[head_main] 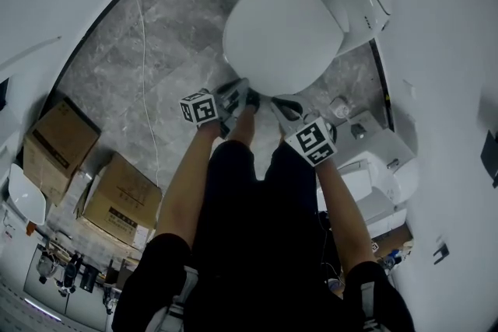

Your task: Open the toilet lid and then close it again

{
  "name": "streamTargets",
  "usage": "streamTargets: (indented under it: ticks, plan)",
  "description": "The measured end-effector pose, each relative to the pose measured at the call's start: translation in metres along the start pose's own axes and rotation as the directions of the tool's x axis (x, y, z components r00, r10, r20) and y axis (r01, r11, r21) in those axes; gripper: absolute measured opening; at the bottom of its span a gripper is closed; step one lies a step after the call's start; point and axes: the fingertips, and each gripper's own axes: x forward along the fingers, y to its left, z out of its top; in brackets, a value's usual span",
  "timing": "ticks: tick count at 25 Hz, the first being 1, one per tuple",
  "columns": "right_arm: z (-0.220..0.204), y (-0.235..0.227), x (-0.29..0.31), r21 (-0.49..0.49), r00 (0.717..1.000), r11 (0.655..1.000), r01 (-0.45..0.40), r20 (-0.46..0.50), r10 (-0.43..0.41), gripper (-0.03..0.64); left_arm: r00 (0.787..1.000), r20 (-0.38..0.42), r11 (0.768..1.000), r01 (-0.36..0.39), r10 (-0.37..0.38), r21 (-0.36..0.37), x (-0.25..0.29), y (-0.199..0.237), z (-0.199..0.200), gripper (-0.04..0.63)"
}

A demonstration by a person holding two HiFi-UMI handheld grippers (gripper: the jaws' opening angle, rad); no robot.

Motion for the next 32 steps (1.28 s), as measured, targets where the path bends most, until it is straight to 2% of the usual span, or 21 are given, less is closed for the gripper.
streamTargets:
  ticks: [6,10,13,20,24,32]
  plan:
    - [-0.010,-0.003,0.005,-0.090,0.995,0.995,0.035,-0.085,-0.043,0.042,0.999,0.042,1.000,0.002,-0.001,-0.024,0.001,-0.018,0.006,0.038]
    - [-0.017,-0.010,0.001,-0.123,0.988,0.989,0.085,-0.116,-0.100,0.072,0.998,0.063,1.000,0.012,-0.011,-0.024,0.006,-0.038,0.011,0.038]
    - [-0.019,-0.010,-0.001,-0.139,0.985,0.987,0.085,-0.135,-0.104,0.086,0.996,0.086,0.999,0.026,-0.024,-0.021,0.009,-0.054,0.018,0.038]
    - [-0.012,-0.022,-0.015,-0.192,0.982,0.975,0.112,-0.130,-0.138,0.089,0.994,0.111,1.000,0.018,-0.017,-0.010,0.018,-0.083,0.026,0.038]
    - [-0.009,-0.027,-0.021,-0.234,0.981,0.965,0.117,-0.125,-0.149,0.091,0.991,0.130,1.000,0.030,-0.030,0.001,0.024,-0.100,0.031,0.038]
    - [0.006,-0.039,-0.034,-0.282,0.974,0.942,0.181,-0.079,-0.211,0.101,0.983,0.174,0.998,0.062,-0.062,0.006,0.037,-0.132,0.044,0.039]
